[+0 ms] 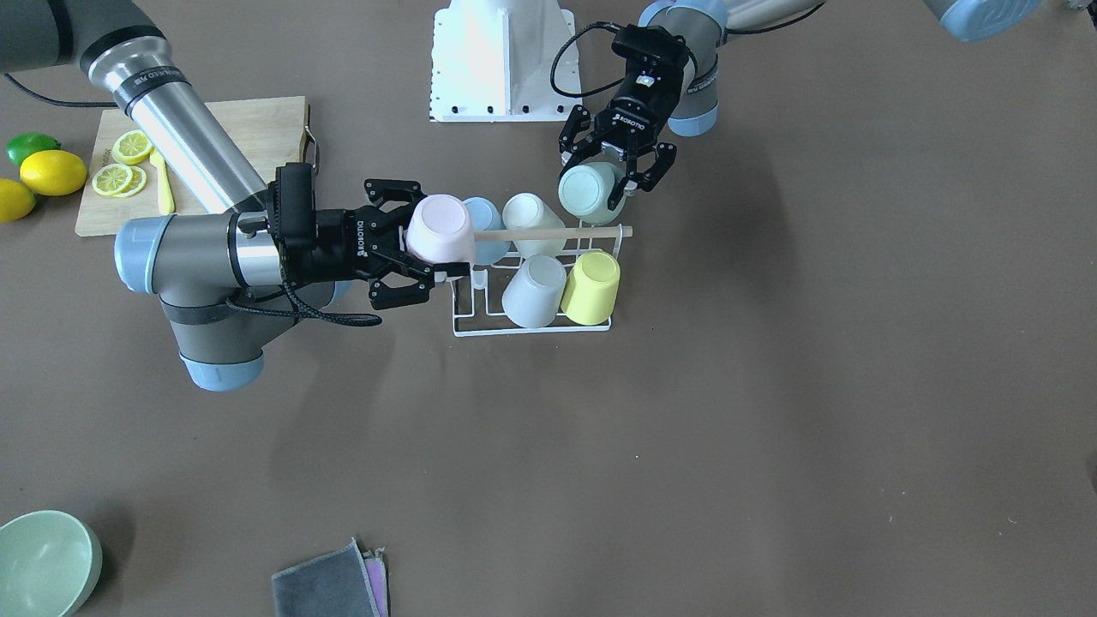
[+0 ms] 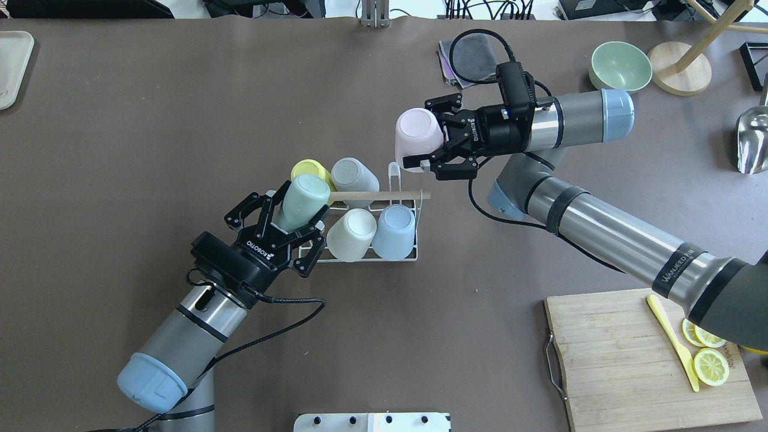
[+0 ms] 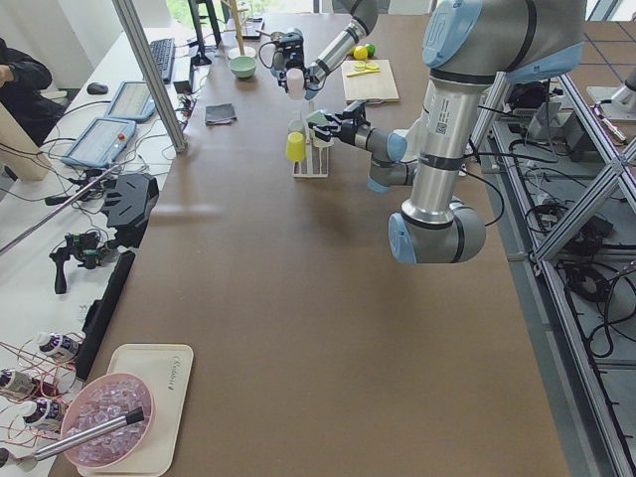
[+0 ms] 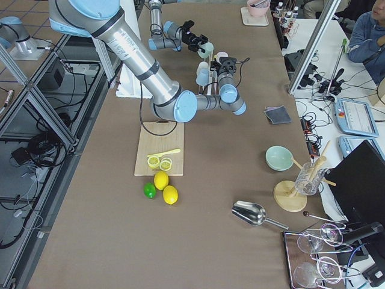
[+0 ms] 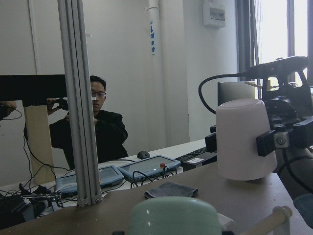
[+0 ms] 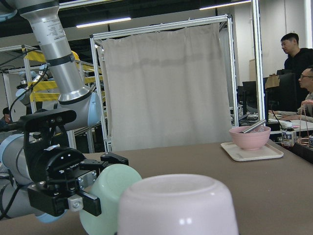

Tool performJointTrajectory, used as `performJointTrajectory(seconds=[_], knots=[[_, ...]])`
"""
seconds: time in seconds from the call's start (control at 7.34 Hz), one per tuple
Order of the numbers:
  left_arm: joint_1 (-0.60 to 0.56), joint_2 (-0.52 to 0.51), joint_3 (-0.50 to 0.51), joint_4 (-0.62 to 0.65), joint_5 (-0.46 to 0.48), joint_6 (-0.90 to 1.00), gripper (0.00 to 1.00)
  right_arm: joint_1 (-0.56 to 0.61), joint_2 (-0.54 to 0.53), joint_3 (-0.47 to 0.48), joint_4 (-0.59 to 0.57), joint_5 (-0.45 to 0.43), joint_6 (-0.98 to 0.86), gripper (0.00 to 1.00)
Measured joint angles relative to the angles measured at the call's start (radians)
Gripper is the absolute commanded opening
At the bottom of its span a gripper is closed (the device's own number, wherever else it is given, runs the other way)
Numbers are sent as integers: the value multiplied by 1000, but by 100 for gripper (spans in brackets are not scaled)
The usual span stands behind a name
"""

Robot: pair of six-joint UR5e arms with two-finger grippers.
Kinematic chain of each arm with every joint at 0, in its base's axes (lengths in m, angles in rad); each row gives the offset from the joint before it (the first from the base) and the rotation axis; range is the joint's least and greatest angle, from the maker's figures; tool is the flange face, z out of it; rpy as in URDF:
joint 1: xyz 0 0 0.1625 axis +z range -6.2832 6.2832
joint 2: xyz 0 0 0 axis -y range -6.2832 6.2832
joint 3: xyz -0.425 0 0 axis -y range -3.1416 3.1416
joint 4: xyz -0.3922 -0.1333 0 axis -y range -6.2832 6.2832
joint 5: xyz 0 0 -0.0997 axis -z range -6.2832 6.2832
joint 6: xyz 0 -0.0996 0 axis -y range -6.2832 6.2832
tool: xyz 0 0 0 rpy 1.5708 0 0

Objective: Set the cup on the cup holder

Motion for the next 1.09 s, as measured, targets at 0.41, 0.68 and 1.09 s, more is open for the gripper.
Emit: performJointTrajectory(seconds=[0.41,0.68,1.09], knots=[[-4,-8,12,1,0,0,0,-6,24,-18,-99,-46,-84,0],[-5,-9,27,0,-1,0,28,-34,29,-23,-122,-71,-120,0],[-1,-12,41,-6,-1,0,97,-60,27,-26,-133,-93,-161,0]])
